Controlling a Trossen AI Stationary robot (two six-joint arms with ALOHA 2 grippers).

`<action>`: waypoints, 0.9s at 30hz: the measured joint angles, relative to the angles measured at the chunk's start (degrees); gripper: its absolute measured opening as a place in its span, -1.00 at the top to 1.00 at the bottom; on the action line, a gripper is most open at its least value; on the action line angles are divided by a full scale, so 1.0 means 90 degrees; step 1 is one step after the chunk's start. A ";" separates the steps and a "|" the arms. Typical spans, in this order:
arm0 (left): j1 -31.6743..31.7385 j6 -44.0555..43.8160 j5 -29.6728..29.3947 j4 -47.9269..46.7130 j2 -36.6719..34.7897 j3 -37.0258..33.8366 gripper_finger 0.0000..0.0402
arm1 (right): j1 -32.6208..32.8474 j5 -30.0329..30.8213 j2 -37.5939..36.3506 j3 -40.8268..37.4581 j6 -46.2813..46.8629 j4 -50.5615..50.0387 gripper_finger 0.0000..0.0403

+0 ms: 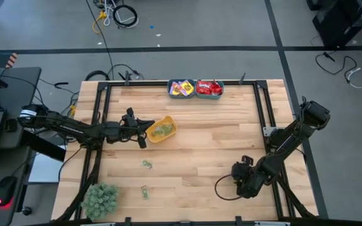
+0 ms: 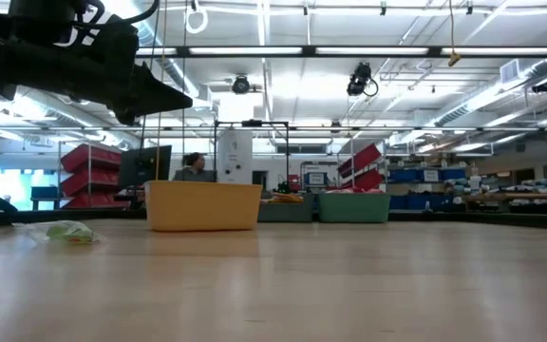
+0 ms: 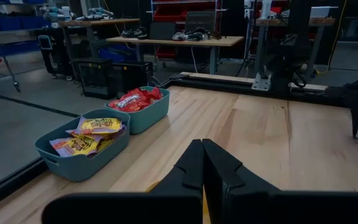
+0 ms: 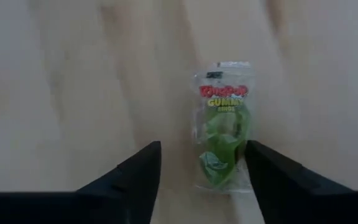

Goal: Sort candy
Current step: Put the green gummy into the yellow bin

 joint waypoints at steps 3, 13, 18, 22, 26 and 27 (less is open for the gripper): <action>-0.0002 0.0000 -0.0001 0.0000 0.0000 -0.0001 1.00 | -0.0084 0.0183 0.0005 -0.0005 -0.0067 -0.0012 0.03; 0.0000 -0.0001 -0.0003 0.0009 0.0000 0.0000 1.00 | -0.0397 0.0220 0.0005 -0.0005 -0.0756 0.0482 0.95; 0.0001 -0.0002 -0.0003 0.0024 0.0000 -0.0001 1.00 | -0.0691 0.0236 0.0007 0.0138 -0.1225 0.0589 0.97; -0.0001 -0.0002 -0.0004 0.0041 0.0000 0.0000 1.00 | -0.1252 0.0451 0.0007 0.0515 -0.2295 0.0600 0.98; 0.0001 0.0000 -0.0006 0.0075 0.0000 0.0001 1.00 | -0.2347 0.0663 0.0007 0.0808 -0.3910 0.0757 0.99; 0.0001 -0.0002 -0.0003 0.0075 0.0000 0.0001 1.00 | -0.2689 0.0664 0.0007 0.0835 -0.4362 0.0977 1.00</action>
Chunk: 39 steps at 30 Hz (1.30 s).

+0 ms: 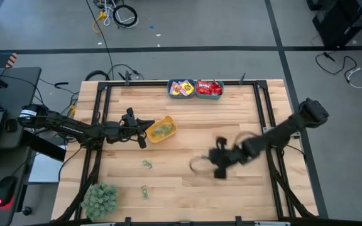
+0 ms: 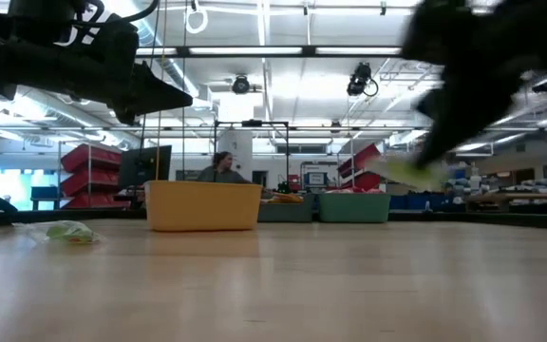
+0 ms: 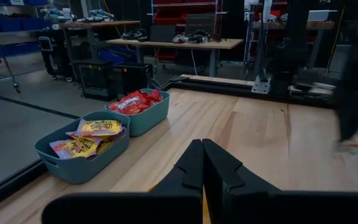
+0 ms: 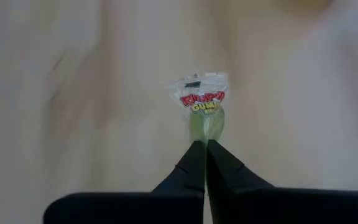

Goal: Sort candy
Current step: Put the green gummy into the yellow bin

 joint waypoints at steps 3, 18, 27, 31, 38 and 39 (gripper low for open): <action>0.0000 0.0002 -0.0002 0.0002 0.0000 0.0000 1.00 | -0.1066 -0.0343 0.0008 0.0011 -0.1279 0.1109 1.00; 0.0007 0.0024 -0.0012 0.0053 0.0000 0.0000 1.00 | -0.3466 -0.1874 0.2140 0.1732 -0.3195 0.2791 1.00; 0.0007 0.0015 -0.0012 0.0058 0.0000 0.0005 1.00 | -0.3462 -0.1850 0.2953 0.2829 -0.3127 0.1916 0.82; 0.0007 0.0233 -0.0010 0.0055 0.0000 0.0005 1.00 | -0.3423 -0.1816 0.3028 0.2949 -0.3125 0.1799 0.54; 0.0007 0.0180 -0.0010 0.0065 0.0000 0.0005 1.00 | -0.3340 -0.1835 0.2992 0.2949 -0.3123 0.1639 0.00; 0.0007 0.0180 -0.0010 0.0078 0.0000 0.0005 1.00 | -0.3335 -0.1923 0.2990 0.2949 -0.3121 0.1646 -0.05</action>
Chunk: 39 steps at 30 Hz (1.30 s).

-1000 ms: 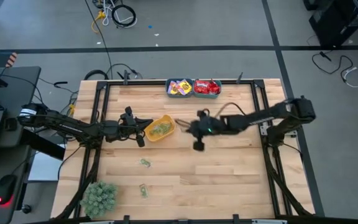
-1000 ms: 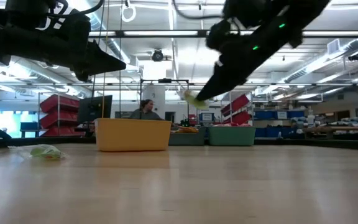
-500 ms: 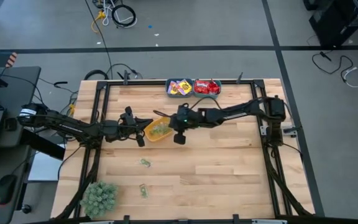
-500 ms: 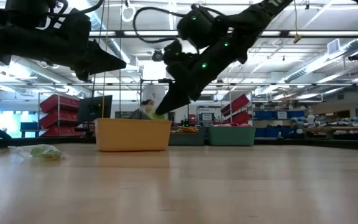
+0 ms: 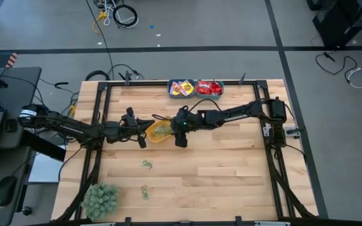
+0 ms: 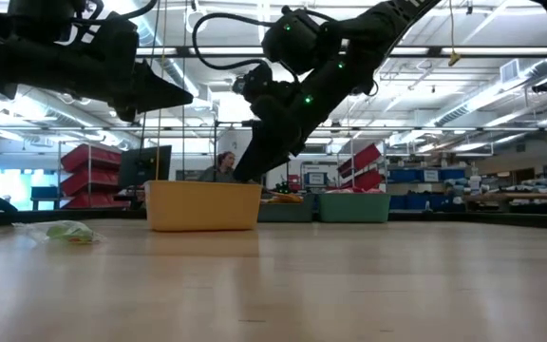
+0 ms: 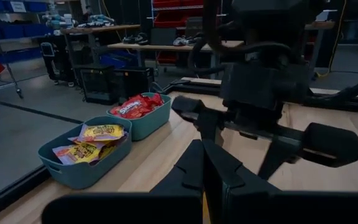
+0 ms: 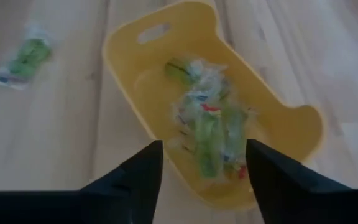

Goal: Sort candy
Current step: Put the green gummy into the yellow bin

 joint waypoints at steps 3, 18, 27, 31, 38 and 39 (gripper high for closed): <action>0.0002 0.0005 0.0078 0.0036 0.0000 0.0002 1.00 | 0.0015 -0.0346 -0.0019 0.0000 0.0049 0.0016 -0.09; -0.0002 0.0141 0.0719 -0.1294 -0.0005 0.0754 1.00 | 0.0243 0.0078 -0.0141 0.0000 0.0127 0.0173 0.79; -0.0047 -0.0018 0.1490 -0.3642 -0.0002 0.1758 1.00 | 0.0362 0.0714 -0.0559 -0.0007 0.0098 -0.0614 0.18; -0.0257 -0.0242 0.1690 -0.5514 -0.0002 0.2496 1.00 | 0.0724 0.1339 -0.1043 -0.0156 0.0013 -0.1415 0.54; -0.0817 -0.0762 0.2383 -0.7298 -0.0002 0.3116 1.00 | 0.1208 0.1659 -0.1890 -0.1928 0.0662 -0.0454 0.95; -0.0890 -0.0905 0.2494 -0.7453 -0.0002 0.3116 1.00 | 0.1259 0.1653 -0.2008 -0.2244 0.0769 -0.0115 0.97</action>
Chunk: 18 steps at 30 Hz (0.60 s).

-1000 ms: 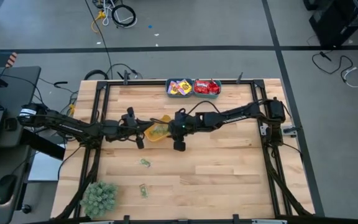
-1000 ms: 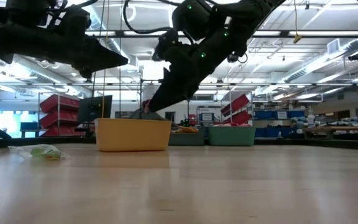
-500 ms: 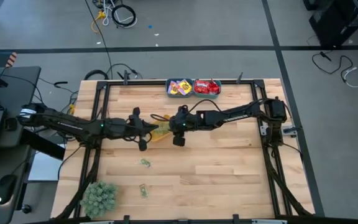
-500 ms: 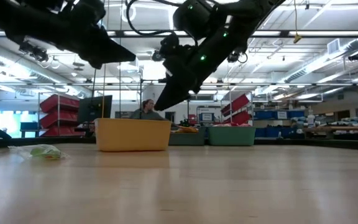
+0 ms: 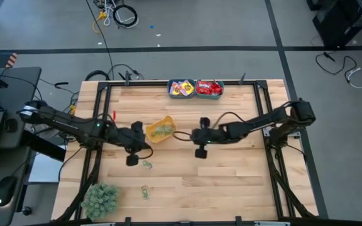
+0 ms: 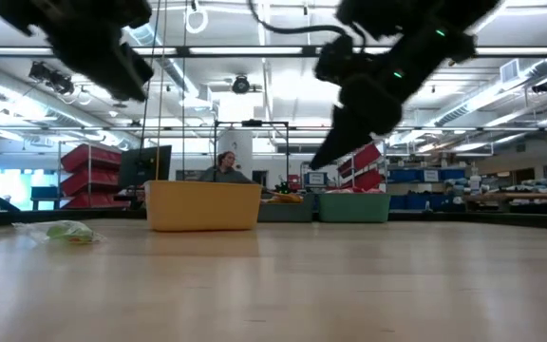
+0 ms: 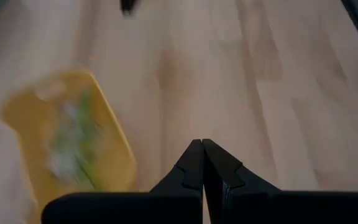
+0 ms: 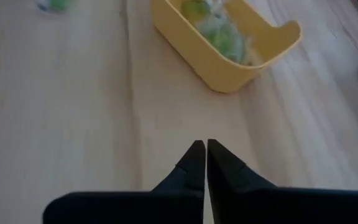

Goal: Sort candy
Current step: Put the green gummy into the yellow bin

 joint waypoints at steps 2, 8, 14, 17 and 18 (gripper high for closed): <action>-0.0129 -0.0365 0.0113 -0.0344 0.0005 -0.0002 0.99 | 0.0085 -0.0024 -0.0219 -0.0566 0.0149 0.0743 0.99; -0.0576 -0.1286 0.0506 -0.1321 0.0102 -0.0002 0.91 | 0.0302 -0.0035 -0.0737 -0.1550 0.0646 0.1861 1.00; -0.1046 -0.1457 0.0991 -0.1296 0.0746 -0.0107 0.71 | 0.0489 0.0125 -0.0887 -0.1712 0.0855 0.2029 1.00; -0.1139 -0.1437 0.0856 -0.1206 0.1270 -0.0127 0.55 | 0.0547 0.0154 -0.0887 -0.1712 0.0849 0.2135 1.00; -0.1159 -0.1432 0.0786 -0.1223 0.1430 -0.0126 0.50 | 0.0558 0.0159 -0.0887 -0.1712 0.0848 0.2173 1.00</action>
